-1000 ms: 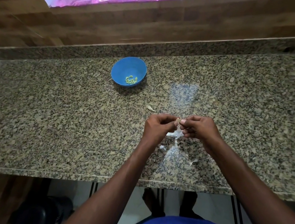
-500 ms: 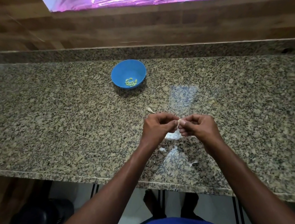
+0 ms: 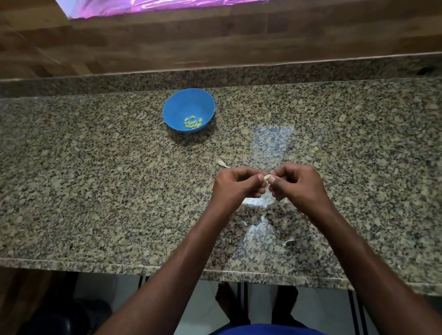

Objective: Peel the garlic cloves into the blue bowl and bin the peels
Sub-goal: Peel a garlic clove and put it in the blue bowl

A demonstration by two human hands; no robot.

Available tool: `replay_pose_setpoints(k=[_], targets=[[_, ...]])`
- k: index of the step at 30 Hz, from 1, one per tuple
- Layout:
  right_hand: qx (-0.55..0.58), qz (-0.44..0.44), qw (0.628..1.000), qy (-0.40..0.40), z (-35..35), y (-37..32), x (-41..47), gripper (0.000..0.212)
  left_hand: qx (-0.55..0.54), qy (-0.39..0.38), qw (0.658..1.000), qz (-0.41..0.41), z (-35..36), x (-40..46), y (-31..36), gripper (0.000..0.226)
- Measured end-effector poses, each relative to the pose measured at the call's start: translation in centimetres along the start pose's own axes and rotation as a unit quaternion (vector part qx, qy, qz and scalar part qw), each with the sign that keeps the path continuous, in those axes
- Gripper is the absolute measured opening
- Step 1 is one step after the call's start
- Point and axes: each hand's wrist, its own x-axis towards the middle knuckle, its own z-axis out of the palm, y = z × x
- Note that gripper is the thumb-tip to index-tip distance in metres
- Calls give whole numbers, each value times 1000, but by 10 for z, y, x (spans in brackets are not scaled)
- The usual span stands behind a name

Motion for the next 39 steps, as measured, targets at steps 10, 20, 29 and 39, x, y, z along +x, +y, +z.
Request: replay_pose_setpoints(k=[10,20,29,39], targets=[[86,66,993,-50,-6,-5,0,12,76,-2,997,16,-3,4,-3,12],[92,109,990,-22,7,1,4,21,-92,16,995,-28,9,1,-7,13],[-83,49,995,-13,2,12,8,6,-153,-8,985,-82,0,4,-4,14],[-5,16,999,-40,-8,-6,-2,12,57,1,998,34,-8,2,1,13]])
